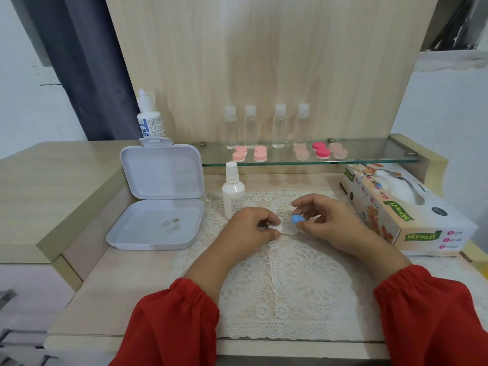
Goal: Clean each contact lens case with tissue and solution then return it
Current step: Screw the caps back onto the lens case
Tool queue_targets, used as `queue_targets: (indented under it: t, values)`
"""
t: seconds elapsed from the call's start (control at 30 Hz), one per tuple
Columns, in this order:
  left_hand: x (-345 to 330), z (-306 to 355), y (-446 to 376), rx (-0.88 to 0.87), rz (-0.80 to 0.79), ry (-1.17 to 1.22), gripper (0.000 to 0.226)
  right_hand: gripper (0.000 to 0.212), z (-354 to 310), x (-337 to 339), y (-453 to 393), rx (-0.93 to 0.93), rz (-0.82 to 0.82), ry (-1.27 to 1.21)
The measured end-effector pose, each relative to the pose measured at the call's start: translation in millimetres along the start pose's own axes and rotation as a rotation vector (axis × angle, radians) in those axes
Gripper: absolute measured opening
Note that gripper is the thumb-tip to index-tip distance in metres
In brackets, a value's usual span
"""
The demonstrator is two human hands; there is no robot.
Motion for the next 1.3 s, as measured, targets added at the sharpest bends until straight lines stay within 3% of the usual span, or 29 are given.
queue_targets:
  t: [0.3,0.97,1.3]
  values:
    - [1.6,5.2,1.5,-0.023,0.004,-0.030,0.019,0.043,-2.1,-17.4,-2.5,-0.020,-0.111,0.086]
    - [0.9,0.7,-0.4,0.001,0.001,-0.017,0.022,0.034,-4.8,-12.2,-0.2,-0.051,-0.084,0.130]
    - [0.4,1.2,-1.0,-0.009,0.002,-0.012,0.022,0.042,1.0,-19.3,-3.2,-0.042,-0.152,0.139]
Point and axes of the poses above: each hand's wrist, its own y-axis away from the middle knuckle, its own x-axis out of the back of the hand, z = x × y, the point moved 10 cm from there along -y, towards the middle knuckle, and after that the axes turned 15 degrees about -z, right-handed, at the moved point
